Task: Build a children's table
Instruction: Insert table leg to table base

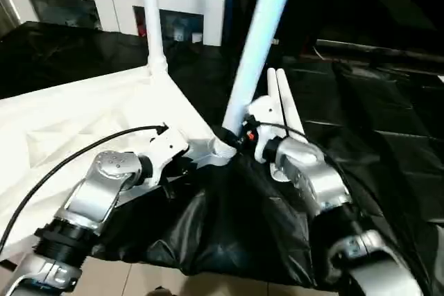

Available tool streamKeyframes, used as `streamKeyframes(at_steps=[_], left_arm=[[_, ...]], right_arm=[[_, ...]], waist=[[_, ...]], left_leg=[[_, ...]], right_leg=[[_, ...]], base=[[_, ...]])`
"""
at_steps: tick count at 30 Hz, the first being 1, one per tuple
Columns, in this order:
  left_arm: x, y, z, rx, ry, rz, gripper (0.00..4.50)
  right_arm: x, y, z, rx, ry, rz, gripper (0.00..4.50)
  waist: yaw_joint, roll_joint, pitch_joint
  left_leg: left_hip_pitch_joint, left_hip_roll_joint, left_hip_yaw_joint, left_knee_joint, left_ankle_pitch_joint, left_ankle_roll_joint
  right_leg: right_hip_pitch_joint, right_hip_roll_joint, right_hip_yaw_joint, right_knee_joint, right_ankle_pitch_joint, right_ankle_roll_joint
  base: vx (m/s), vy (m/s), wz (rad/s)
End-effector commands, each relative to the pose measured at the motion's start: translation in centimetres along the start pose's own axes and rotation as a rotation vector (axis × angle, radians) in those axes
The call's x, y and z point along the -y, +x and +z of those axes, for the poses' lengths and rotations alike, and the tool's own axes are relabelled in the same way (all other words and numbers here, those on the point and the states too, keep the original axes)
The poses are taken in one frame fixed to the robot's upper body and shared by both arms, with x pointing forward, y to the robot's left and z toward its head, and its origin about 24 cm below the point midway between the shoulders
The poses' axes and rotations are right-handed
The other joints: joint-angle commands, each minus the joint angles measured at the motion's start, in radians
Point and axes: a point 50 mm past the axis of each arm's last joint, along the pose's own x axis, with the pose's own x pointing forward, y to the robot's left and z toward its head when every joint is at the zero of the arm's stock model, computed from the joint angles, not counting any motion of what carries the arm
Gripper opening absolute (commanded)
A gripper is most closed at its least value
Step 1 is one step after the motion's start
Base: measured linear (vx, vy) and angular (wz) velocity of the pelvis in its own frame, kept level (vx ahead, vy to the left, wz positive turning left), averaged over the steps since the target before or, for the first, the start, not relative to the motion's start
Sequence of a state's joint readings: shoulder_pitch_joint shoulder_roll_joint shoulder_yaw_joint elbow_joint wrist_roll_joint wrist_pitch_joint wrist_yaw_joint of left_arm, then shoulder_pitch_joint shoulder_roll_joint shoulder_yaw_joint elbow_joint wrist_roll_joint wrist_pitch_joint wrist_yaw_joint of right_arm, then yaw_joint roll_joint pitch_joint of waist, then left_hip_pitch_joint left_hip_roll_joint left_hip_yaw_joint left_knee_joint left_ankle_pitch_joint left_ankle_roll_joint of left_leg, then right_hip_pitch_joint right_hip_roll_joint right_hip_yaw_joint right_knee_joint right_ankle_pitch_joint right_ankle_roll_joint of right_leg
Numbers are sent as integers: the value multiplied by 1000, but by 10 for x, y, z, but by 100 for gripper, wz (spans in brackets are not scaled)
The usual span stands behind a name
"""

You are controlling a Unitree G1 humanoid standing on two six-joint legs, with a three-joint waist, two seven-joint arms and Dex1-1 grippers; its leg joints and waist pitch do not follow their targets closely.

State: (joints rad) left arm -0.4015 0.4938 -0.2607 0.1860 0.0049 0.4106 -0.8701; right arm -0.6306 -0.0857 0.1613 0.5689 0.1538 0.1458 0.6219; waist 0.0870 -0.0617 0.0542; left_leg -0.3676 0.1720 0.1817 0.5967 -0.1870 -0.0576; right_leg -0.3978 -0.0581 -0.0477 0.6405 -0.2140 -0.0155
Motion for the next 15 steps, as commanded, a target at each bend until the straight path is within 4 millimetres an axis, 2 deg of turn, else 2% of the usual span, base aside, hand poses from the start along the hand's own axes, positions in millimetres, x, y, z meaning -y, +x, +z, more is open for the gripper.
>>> streamKeyframes(at_steps=[1, 6, 12, 13, 15], left_arm=[[14, 6, -8, -22, 1, -76, 0], [16, 7, -10, -27, -1, -75, 0], [13, 7, -12, -46, -4, -56, 0], [13, 6, -13, -48, -4, -55, 0], [12, 6, -13, -51, -3, -53, 0]], right_arm=[[6, -1, -1, -9, 17, -17, 188], [6, 4, 0, 24, 94, -21, 188], [1, 8, 2, 56, 166, -1, 188], [1, 9, 2, 56, 166, 2, 188], [0, 9, 2, 56, 166, 8, 188]], waist=[[-3, 0, -52], [-1, 1, -54], [-1, 2, -54], [-1, 8, -53], [-1, 7, -53]], left_leg=[[14, 61, -23, -79, -195, -6], [14, 62, -22, -79, -176, -2], [15, 62, -22, -80, -187, -6], [16, 63, -22, -82, -195, -9], [15, 62, -23, -82, -195, -11]], right_leg=[[33, -92, 57, -91, -256, -163], [36, -92, 57, -85, -203, -175], [36, -92, 57, -86, -206, -178], [35, -91, 57, -87, -209, -178], [36, -91, 57, -87, -208, -177]], base=[[0, 0, 0], [0, 0, 0], [0, 0, 0], [0, 0, 0], [0, 0, 0]])
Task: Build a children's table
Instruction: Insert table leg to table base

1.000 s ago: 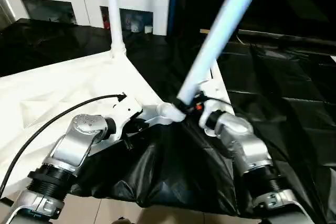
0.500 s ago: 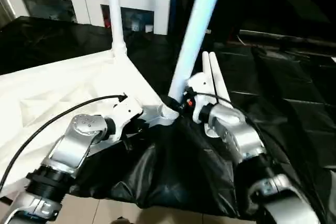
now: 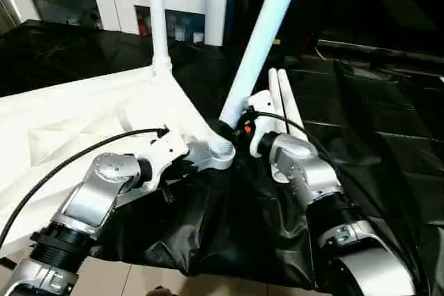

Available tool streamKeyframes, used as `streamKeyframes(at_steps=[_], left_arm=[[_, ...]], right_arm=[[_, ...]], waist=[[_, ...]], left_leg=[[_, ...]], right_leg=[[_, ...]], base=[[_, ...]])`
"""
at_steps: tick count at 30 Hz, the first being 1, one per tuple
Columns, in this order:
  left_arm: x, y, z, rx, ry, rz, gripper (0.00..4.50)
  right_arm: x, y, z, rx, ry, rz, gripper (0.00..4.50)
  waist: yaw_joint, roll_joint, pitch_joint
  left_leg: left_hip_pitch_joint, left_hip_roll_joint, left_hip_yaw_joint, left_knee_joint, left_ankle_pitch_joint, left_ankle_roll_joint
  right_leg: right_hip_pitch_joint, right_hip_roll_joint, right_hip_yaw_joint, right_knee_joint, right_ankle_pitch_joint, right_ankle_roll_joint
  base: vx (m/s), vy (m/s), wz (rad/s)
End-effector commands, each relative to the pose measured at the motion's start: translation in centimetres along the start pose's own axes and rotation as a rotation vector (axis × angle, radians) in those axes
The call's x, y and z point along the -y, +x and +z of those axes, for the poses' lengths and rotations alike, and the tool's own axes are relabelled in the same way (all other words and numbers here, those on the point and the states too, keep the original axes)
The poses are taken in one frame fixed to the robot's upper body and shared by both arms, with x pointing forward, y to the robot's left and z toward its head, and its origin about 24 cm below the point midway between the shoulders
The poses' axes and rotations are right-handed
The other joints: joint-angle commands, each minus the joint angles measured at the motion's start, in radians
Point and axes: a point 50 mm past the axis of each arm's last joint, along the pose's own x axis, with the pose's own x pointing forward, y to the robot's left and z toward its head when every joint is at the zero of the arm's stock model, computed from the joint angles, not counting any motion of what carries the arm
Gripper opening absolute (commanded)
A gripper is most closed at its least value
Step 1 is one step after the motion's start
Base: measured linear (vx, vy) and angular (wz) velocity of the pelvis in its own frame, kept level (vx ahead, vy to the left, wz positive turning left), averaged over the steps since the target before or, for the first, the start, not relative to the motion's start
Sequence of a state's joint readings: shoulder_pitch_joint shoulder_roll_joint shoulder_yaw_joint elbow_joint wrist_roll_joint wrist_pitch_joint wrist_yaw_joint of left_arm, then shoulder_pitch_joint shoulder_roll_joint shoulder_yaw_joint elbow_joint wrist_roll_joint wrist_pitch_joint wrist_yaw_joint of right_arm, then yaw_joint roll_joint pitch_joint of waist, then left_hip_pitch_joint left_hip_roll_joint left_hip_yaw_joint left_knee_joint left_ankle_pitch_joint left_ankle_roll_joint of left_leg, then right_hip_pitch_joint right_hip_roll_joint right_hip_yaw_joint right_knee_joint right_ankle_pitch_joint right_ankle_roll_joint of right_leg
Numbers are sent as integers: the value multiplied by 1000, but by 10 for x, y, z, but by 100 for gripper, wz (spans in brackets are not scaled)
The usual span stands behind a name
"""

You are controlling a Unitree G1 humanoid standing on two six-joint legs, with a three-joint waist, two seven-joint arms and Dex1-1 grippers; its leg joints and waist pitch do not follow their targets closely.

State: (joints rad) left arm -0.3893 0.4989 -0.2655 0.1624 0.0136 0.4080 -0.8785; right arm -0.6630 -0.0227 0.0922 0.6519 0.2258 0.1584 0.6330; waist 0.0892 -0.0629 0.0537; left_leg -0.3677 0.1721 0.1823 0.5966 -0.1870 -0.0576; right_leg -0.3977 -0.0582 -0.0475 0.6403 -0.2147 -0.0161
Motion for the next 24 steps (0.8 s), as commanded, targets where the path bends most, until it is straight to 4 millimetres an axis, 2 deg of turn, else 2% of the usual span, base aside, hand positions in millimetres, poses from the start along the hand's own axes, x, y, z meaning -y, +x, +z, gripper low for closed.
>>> streamKeyframes(at_steps=[1, 7, 8, 17, 18, 19, 22, 24], left_arm=[[9, 7, -13, -51, -22, -42, 0], [7, 8, -13, -53, -20, -40, 0], [6, 8, -12, -54, -20, -37, 0], [5, 8, -12, -55, -20, -37, 0], [4, 9, -11, -55, -18, -38, 0], [4, 10, -11, -55, -17, -39, 0], [3, 10, -11, -56, -14, -39, 0], [2, 10, -11, -57, -13, -38, 0]], right_arm=[[2, -1, 4, 4, 3, 6, 188], [3, -4, 1, -10, -27, 3, 188], [6, -6, 1, -10, -35, -7, 188], [9, -10, 1, -8, -36, -23, 188], [12, -13, 1, -4, -29, -37, 188], [13, -15, 0, 0, -20, -46, 188], [12, -17, -2, 1, -15, -49, 188], [11, -17, -3, 1, -16, -47, 188]], waist=[[-3, 9, -52], [-4, 13, -52], [-2, 17, -52], [-3, 13, -52], [0, 32, -52], [-1, 24, -52], [0, 23, -52], [-1, 24, -51]], left_leg=[[16, 62, -23, -82, -201, -13], [18, 62, -24, -83, -223, -24], [18, 62, -25, -83, -227, -26], [18, 63, -26, -84, -234, -28], [19, 62, -28, -84, -236, -33], [22, 63, -25, -84, -244, -34], [19, 62, -26, -86, -249, -34], [20, 62, -27, -86, -266, -36]], right_leg=[[36, -91, 57, -87, -215, -175], [33, -91, 58, -90, -231, -174], [34, -92, 58, -90, -235, -174], [33, -92, 58, -91, -244, -173], [32, -93, 59, -90, -239, -175], [31, -89, 58, -93, -226, -174], [34, -91, 58, -92, -226, -176], [32, -92, 58, -96, -261, -172]], base=[[0, 0, 0], [0, 0, 0], [0, 0, 0], [0, 0, 0], [0, 0, 0], [0, 0, 0], [0, 0, 0], [0, 0, 0]])
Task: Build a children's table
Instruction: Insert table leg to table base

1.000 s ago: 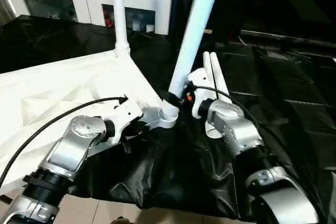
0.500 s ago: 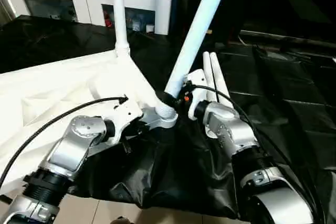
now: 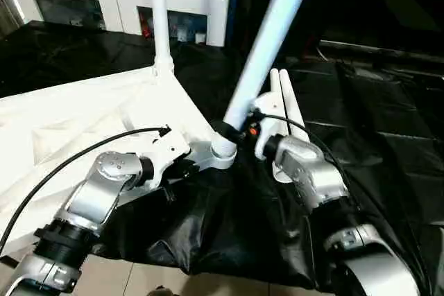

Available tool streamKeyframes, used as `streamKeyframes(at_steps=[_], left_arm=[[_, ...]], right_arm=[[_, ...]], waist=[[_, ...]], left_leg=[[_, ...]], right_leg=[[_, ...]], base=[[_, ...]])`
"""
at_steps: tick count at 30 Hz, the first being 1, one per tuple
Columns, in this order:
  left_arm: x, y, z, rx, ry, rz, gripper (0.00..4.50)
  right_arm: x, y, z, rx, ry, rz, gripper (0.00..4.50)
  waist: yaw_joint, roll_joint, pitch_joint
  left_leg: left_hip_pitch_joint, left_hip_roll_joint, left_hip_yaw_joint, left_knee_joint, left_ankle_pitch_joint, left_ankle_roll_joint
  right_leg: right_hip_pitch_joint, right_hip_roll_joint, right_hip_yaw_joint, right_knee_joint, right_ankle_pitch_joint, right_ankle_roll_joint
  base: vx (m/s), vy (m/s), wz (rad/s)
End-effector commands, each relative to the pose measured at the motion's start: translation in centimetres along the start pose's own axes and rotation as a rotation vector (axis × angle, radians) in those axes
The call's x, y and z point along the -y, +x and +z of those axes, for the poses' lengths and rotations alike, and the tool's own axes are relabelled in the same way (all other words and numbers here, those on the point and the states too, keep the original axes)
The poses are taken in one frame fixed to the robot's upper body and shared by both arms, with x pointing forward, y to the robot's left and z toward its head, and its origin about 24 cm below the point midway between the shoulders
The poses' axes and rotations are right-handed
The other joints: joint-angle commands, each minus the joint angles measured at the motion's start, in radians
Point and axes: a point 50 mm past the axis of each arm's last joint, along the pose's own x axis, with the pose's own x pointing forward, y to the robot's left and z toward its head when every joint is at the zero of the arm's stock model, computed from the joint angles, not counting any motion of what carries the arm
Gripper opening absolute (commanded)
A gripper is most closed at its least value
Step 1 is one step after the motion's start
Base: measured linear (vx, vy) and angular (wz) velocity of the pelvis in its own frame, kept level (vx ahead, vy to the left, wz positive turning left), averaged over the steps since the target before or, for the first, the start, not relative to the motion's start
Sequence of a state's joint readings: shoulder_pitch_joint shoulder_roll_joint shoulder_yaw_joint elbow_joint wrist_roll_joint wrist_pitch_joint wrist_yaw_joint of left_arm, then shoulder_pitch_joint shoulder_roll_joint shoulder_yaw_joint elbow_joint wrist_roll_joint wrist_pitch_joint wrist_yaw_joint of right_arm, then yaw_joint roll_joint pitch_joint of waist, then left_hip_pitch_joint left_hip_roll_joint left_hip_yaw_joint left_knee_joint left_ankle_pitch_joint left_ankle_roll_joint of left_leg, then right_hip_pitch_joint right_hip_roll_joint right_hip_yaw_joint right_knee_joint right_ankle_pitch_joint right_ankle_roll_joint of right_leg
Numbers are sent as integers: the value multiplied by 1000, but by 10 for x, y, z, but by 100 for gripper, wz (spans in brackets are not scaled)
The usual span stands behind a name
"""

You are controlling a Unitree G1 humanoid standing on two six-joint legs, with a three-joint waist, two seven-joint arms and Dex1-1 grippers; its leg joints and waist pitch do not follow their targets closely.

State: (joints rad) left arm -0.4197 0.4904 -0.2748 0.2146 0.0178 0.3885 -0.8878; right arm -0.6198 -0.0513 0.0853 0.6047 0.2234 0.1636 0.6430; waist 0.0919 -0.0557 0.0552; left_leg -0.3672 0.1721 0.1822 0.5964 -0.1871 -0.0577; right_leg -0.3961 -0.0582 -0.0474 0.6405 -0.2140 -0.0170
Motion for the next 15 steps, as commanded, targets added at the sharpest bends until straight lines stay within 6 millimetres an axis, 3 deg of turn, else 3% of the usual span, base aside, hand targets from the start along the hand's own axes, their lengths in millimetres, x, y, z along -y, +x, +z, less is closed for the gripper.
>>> streamKeyframes(at_steps=[1, 15], left_arm=[[5, 6, -11, -52, -14, -27, 0], [5, 8, -12, -48, -10, -27, 0]], right_arm=[[4, -5, 1, 3, -8, -26, 188], [4, -11, -1, 10, 6, -34, 188]], waist=[[-3, 18, -52], [-3, 17, -50]], left_leg=[[21, 63, -28, -86, -275, -38], [20, 65, -30, -89, -285, -40]], right_leg=[[29, -93, 58, -98, -282, -168], [27, -94, 60, -100, -306, -158]], base=[[0, 0, 0], [0, 0, 0]])
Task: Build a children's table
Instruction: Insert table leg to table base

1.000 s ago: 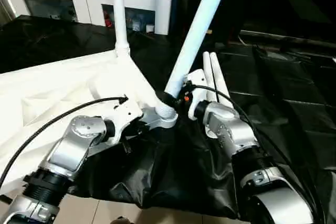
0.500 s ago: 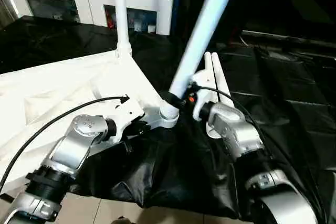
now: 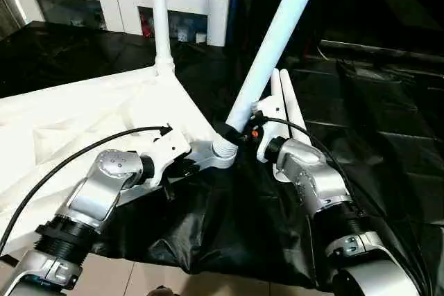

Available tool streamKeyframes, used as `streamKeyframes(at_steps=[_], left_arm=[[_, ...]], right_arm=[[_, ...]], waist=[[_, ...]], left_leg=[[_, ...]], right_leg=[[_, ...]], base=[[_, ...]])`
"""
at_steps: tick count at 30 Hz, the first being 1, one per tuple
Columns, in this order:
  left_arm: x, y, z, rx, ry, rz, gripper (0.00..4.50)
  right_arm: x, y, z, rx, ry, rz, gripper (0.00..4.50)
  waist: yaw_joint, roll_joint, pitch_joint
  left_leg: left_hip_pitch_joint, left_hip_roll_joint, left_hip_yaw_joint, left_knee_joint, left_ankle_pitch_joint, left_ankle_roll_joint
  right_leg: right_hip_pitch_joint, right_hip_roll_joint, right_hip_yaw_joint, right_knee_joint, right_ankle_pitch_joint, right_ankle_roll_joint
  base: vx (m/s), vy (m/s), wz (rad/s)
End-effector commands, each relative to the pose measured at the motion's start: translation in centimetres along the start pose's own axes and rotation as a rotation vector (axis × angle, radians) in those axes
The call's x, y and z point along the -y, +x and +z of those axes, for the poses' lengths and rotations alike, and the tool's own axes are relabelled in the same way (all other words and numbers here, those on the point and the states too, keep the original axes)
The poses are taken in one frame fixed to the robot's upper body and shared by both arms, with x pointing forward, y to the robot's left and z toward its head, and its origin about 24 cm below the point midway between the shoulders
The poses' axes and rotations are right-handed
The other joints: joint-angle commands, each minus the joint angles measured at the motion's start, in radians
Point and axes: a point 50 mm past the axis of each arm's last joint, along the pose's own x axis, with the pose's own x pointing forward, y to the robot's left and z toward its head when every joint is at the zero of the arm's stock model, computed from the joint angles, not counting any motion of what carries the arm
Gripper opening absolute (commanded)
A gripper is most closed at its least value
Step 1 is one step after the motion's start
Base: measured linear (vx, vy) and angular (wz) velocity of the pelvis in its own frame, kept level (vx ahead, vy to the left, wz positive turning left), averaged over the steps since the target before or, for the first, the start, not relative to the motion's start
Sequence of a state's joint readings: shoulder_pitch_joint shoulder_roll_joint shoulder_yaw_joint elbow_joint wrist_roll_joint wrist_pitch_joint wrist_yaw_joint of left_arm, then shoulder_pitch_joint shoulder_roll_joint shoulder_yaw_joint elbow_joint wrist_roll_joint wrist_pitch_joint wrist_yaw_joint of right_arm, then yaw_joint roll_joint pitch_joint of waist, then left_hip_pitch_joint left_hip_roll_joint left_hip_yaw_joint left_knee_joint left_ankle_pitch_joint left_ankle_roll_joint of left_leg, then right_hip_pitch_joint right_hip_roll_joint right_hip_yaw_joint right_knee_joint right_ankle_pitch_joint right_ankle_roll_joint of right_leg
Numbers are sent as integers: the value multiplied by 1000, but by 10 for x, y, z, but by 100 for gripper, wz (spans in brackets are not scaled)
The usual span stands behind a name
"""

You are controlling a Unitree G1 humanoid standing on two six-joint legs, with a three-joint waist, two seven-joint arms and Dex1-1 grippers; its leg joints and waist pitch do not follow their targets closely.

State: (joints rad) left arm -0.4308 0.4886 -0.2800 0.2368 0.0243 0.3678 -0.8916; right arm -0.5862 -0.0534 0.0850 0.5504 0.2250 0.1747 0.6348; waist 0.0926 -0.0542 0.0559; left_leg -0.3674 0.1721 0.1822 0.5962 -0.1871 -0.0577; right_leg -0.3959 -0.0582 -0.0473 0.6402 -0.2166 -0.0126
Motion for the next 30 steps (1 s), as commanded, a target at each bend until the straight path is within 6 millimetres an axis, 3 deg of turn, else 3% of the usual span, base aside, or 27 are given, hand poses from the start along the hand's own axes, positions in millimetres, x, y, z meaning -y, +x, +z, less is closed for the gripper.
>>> streamKeyframes(at_steps=[1, 16, 24, 30], left_arm=[[7, 7, -12, -46, -22, -24, 0], [9, 6, -14, -49, -17, -30, 0], [8, 7, -14, -54, -12, -29, 0], [8, 6, -14, -58, -6, -25, 0]], right_arm=[[5, -6, -1, -2, 17, -28, 188], [5, -11, -11, -12, 52, -28, 188], [2, -16, -12, -62, -63, 21, 188], [3, -16, -13, -108, -135, 32, 188]], waist=[[-4, 15, -50], [-1, 16, -51], [1, 17, -50], [-3, 13, -46]], left_leg=[[18, 65, -30, -90, -284, -40], [18, 65, -29, -91, -278, -37], [18, 65, -29, -92, -276, -36], [19, 65, -32, -92, -307, -35]], right_leg=[[27, -95, 60, -99, -299, -164], [28, -94, 60, -99, -283, -164], [29, -93, 60, -101, -283, -159], [25, -98, 60, -110, -378, -142]], base=[[0, 0, 0], [0, 0, 0], [0, 0, 0], [0, 0, 0]])
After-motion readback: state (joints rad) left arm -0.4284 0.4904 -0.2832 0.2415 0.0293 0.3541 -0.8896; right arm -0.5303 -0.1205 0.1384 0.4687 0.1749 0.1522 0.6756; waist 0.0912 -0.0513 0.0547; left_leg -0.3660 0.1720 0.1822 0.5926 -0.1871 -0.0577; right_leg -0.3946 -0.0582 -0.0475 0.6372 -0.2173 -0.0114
